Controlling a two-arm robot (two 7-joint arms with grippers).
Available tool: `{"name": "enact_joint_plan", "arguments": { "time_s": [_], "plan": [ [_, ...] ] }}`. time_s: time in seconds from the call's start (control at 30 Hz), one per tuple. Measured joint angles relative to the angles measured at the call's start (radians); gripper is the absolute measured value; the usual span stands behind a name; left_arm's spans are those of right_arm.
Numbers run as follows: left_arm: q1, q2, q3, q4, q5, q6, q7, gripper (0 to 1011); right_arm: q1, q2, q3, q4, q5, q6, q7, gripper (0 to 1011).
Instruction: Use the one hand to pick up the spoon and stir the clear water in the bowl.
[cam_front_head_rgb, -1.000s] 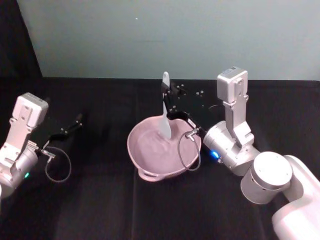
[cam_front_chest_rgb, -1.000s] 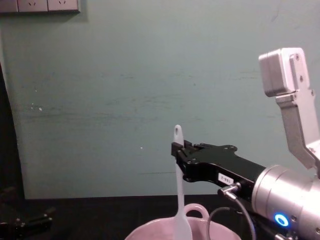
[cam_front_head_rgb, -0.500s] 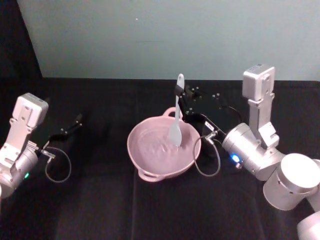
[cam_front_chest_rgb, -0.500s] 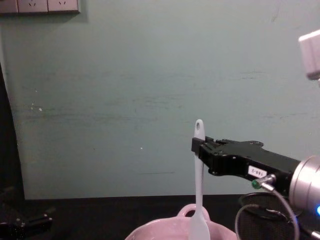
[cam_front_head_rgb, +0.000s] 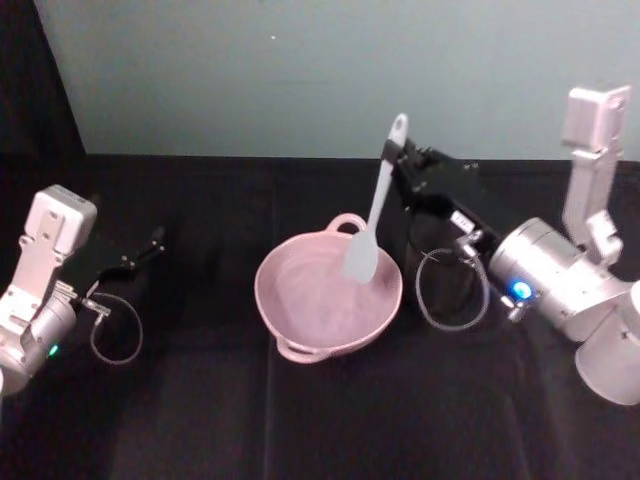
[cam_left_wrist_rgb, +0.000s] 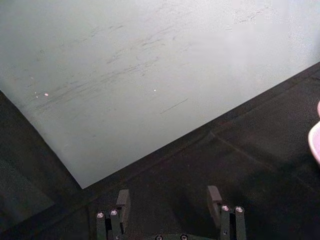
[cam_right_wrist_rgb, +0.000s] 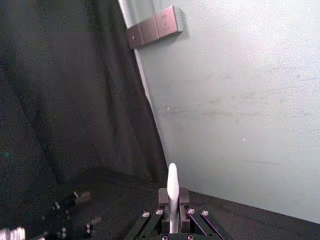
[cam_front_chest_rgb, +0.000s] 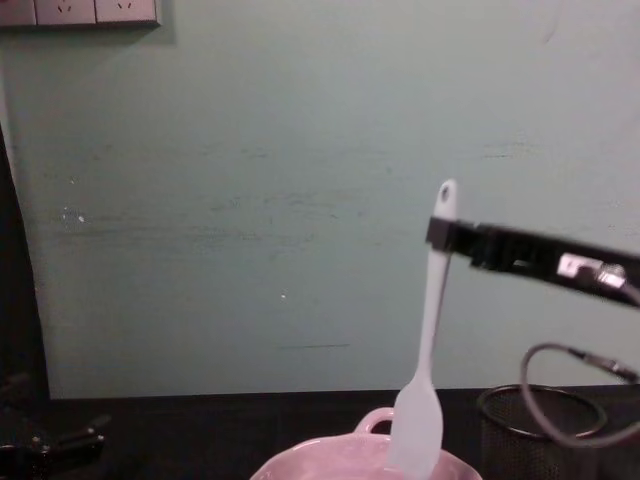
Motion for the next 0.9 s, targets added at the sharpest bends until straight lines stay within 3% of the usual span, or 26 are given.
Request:
{"name": "enact_joint_plan", "arguments": {
  "time_s": [0.3, 0.57, 0.77, 0.9],
  "plan": [
    [0.000, 0.000, 0.000, 0.000, 0.000, 0.000, 0.000, 1011, -0.006, 0.023, 0.091, -0.065, 0.133, 0.063, -0.017, 110],
    [0.000, 0.000, 0.000, 0.000, 0.000, 0.000, 0.000, 1011, -0.019, 0.061, 0.174, -0.055, 0.223, 0.040, 0.002, 110],
    [0.000, 0.000, 0.000, 0.000, 0.000, 0.000, 0.000, 1011, -0.028, 0.082, 0.211, -0.022, 0.266, 0.022, 0.006, 110],
    [0.000, 0.000, 0.000, 0.000, 0.000, 0.000, 0.000, 1011, -0.029, 0.091, 0.214, 0.009, 0.277, 0.007, 0.006, 110]
  ]
}}
